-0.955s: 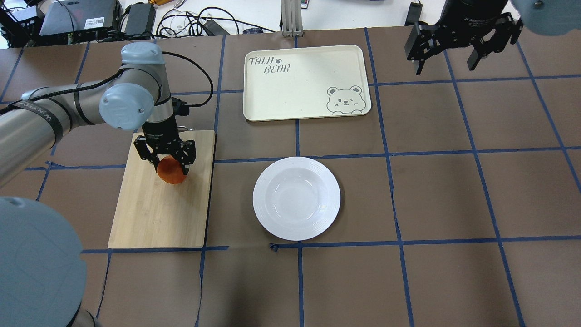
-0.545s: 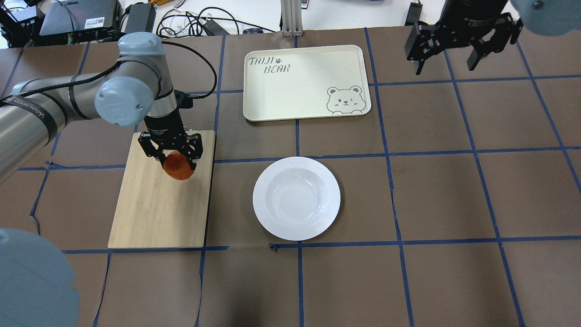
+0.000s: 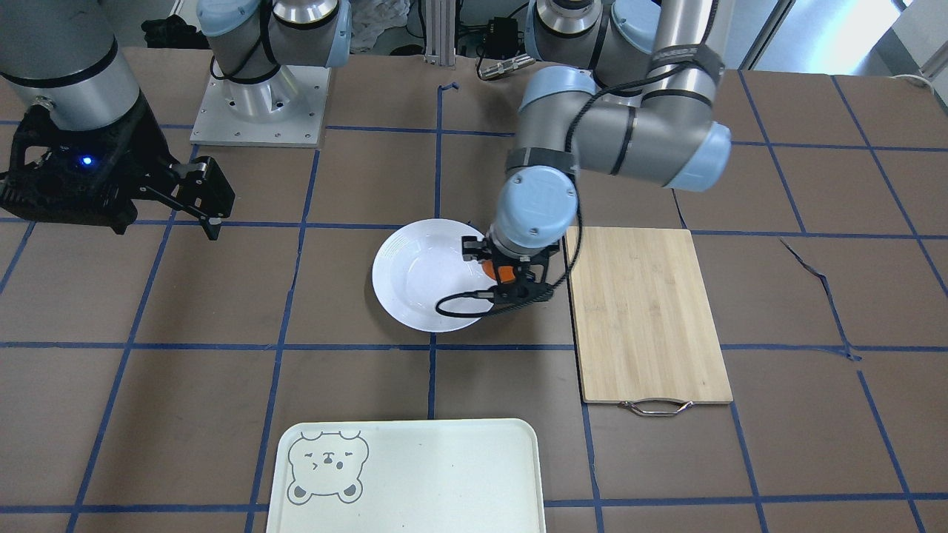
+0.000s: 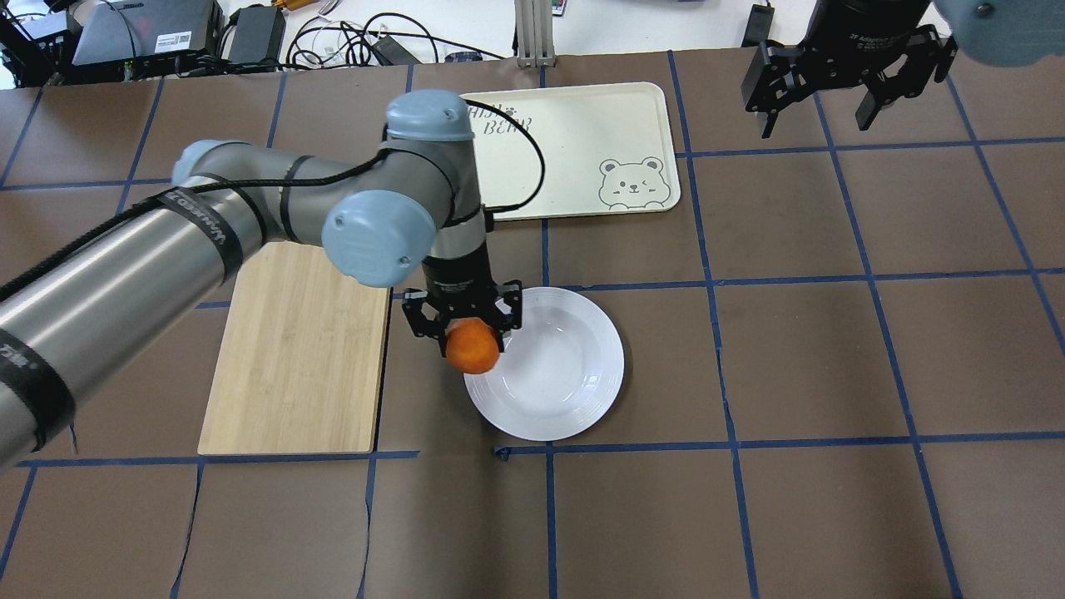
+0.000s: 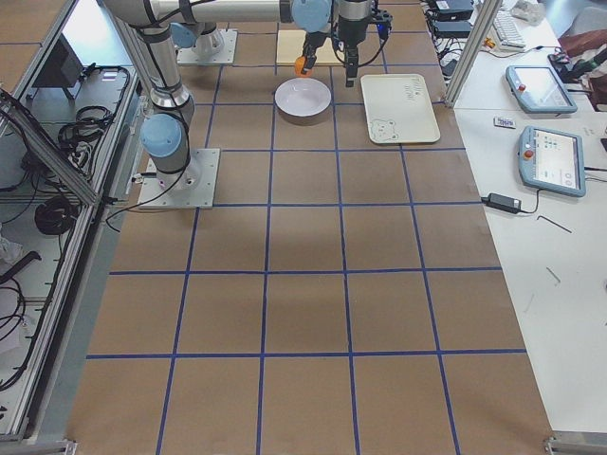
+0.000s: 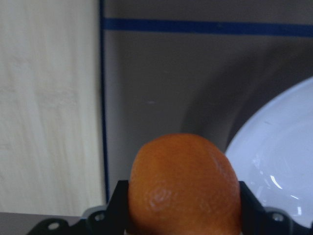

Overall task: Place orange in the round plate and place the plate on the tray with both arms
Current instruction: 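Carry the orange with the left gripper over the white plate and release it, then raise the left gripper back toward its start while the right gripper reaches toward the plate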

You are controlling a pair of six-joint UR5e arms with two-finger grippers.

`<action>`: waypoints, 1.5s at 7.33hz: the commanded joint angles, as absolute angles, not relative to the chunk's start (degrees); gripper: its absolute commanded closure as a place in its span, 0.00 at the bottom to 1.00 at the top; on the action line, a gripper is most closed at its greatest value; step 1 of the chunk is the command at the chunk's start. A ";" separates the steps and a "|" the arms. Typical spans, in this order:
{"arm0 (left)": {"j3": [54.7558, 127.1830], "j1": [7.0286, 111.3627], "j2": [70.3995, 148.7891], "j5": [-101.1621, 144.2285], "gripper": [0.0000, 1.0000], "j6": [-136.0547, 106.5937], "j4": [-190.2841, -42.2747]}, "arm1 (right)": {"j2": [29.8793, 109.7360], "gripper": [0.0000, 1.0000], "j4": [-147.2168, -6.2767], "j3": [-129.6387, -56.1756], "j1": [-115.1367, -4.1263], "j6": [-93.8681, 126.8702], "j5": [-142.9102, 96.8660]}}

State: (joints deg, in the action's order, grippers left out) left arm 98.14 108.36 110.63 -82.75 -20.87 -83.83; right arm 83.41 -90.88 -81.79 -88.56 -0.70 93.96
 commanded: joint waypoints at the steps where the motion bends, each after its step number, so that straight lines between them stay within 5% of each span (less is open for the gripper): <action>1: 100.44 112.50 112.49 -76.03 1.00 -26.10 -77.56 | 83.41 0.00 -90.79 -81.83 -88.59 -0.96 93.78; 3: 104.49 112.50 114.08 -76.64 0.93 -26.02 -70.08 | 83.15 0.00 -90.79 -81.83 -88.59 -1.23 93.87; 4: 104.24 112.50 113.73 -76.73 0.01 -26.80 -69.35 | 82.97 0.00 -90.70 -81.83 -88.33 -1.23 93.95; 11: 89.84 106.08 99.26 -89.64 0.00 -16.26 -80.24 | 82.27 0.00 -89.83 -82.00 -88.86 -0.70 99.16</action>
State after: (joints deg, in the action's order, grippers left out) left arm 92.05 106.52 102.83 -88.06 -18.35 -79.32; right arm 82.94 -89.90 -81.80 -88.87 -0.85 100.61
